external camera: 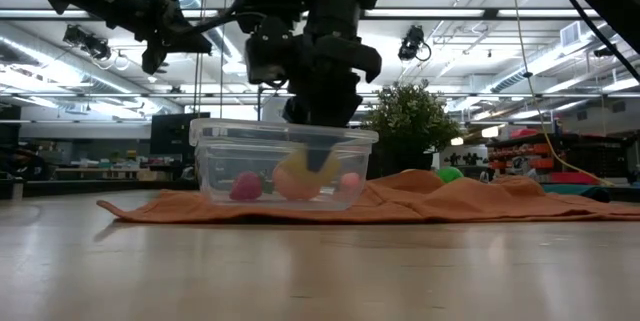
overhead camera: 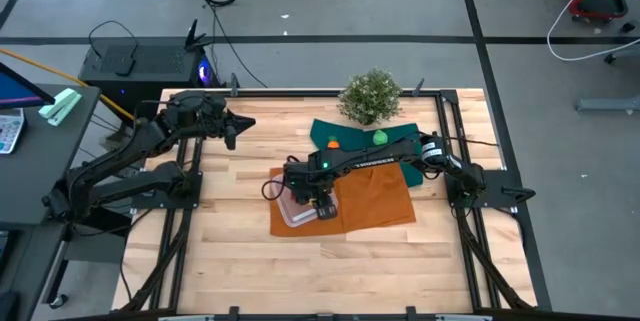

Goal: Pick and placing Produce into tupperware
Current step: Put the right yellow lemon into the transparent bin, then put the yellow lemon into the transparent bin

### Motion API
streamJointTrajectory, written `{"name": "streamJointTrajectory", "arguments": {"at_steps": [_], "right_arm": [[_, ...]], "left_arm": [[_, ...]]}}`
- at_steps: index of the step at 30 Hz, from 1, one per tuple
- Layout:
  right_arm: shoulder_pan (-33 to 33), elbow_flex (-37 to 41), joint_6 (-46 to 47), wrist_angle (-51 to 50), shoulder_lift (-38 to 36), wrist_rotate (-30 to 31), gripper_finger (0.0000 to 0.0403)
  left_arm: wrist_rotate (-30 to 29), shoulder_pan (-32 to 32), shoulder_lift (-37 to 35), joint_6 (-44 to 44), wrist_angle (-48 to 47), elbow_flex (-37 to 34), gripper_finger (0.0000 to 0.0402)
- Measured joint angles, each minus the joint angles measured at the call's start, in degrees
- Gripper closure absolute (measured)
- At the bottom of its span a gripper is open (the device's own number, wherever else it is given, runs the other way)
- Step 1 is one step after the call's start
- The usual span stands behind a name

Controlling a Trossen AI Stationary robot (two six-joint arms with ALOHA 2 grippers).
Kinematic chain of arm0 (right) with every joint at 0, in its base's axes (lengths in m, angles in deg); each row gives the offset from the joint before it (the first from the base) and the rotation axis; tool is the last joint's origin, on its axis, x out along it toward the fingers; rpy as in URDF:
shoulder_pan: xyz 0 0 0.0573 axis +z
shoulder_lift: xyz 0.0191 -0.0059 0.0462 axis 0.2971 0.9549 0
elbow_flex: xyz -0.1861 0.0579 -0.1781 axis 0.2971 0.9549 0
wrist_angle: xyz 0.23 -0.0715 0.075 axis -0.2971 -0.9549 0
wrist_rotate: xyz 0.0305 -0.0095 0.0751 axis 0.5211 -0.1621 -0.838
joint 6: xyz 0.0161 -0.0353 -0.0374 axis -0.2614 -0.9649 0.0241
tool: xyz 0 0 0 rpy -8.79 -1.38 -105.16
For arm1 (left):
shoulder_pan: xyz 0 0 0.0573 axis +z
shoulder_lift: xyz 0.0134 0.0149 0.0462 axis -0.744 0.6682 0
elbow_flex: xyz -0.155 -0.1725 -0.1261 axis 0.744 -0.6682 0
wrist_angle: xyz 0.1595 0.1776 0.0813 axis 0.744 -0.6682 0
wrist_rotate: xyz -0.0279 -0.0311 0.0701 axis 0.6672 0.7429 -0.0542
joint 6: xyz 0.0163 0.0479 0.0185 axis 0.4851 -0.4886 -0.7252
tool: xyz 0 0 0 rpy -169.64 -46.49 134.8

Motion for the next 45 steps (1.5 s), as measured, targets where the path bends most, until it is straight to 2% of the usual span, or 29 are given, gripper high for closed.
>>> {"name": "streamJointTrajectory", "arguments": {"at_steps": [16,24,30,37,45], "right_arm": [[0.0,0.0,0.5,-1.7,0.0,0.0,0.0210],[0.0,0.0,1.5,-1.8,0.0,0.1,0.0190],[0.0,-0.1,1.5,-2.2,-0.1,2.7,0.0186],[-0.2,-6.3,1.5,-10.5,-0.2,5.5,0.0188],[-2.1,-14.3,4.1,-15.3,-0.3,8.9,0.0192]], "left_arm": [[0.0,0.0,0.0,0.0,0.0,0.0,0.0362],[0.0,0.0,0.0,-0.1,0.0,0.0,0.0371],[0.0,0.0,0.0,-0.1,0.0,0.0,0.0367],[0.0,0.0,0.0,-0.1,0.0,0.0,0.0362],[0.0,0.0,0.0,-0.1,0.0,0.0,0.0372]]}}
